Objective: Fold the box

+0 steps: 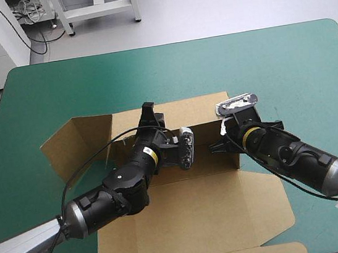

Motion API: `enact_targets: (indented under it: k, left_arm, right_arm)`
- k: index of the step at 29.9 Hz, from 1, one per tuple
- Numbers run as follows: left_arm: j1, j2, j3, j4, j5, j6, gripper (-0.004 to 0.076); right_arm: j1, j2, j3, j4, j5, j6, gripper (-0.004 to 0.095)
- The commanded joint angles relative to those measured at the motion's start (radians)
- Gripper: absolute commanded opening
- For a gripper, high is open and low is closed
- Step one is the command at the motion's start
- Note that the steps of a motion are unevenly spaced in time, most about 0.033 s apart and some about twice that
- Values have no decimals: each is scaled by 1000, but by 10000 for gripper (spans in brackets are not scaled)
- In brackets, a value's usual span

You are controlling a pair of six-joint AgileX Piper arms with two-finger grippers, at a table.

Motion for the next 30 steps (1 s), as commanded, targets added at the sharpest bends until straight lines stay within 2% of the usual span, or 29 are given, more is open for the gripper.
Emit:
enact_targets:
  k: [1,3,10,16,20,26,30]
  left_arm:
    - [-65,-33,-24,7,54,-15,399]
    - [-101,-40,-24,7,97,-22,424]
    - [-285,-119,-24,7,242,-98,423]
    - [-470,-228,-24,13,301,-119,423]
    - [-574,-289,-24,18,305,-116,423]
    - [-571,-300,-73,59,358,-110,423]
    - [-469,-300,-147,57,329,-108,421]
  right_arm:
    - [-22,-11,-40,-75,-78,23,-16]
    - [-50,-2,-40,-72,-80,23,-16]
    - [-116,9,-40,-71,-85,16,-16]
    - [-133,9,-40,-68,-83,10,-22]
    - [-133,9,-40,-54,-76,-4,-22]
    - [-133,9,-90,61,13,-121,-22]
    - [-133,9,-181,106,121,-207,-22]
